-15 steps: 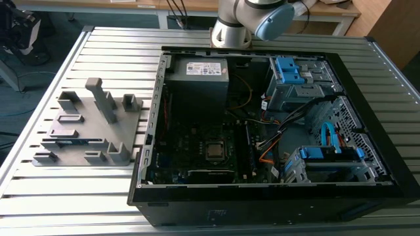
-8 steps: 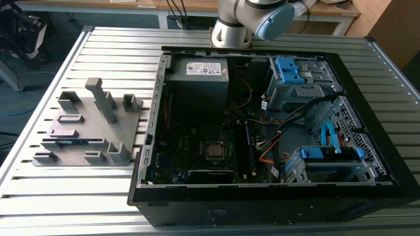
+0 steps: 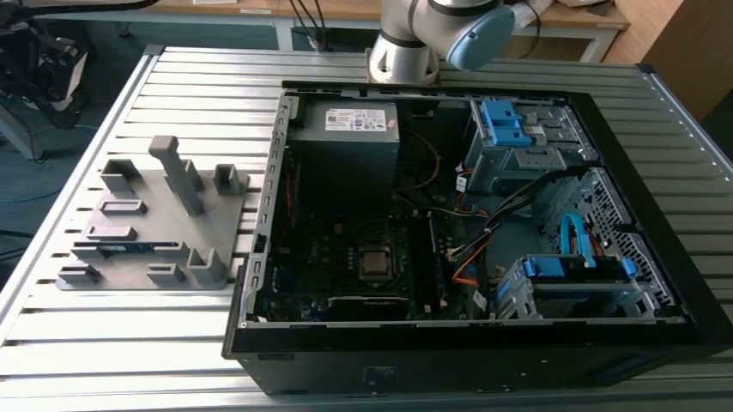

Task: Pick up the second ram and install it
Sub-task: 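Reach for the second ram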

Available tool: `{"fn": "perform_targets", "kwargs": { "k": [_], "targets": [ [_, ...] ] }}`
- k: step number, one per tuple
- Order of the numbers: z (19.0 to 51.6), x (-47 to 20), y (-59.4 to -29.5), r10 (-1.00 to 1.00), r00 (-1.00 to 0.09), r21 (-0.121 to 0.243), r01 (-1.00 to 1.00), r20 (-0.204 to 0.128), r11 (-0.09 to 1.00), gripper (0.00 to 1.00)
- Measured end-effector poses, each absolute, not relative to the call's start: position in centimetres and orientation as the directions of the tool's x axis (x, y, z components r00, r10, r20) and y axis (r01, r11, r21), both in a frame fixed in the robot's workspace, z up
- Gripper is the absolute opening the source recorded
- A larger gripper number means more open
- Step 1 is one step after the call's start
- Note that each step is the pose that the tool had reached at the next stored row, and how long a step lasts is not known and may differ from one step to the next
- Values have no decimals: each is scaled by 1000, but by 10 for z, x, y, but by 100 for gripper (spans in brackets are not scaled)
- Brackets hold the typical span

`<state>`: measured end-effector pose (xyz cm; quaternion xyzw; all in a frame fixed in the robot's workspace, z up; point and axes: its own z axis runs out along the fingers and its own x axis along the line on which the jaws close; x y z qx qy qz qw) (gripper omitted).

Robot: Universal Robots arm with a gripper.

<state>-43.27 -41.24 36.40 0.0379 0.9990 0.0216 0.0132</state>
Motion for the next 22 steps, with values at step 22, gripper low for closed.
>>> {"fn": "perform_targets", "kwargs": {
  "k": [22],
  "targets": [
    [349, -433, -433, 76, -997, 44, 75, -25, 996, 10]
  ]
}}
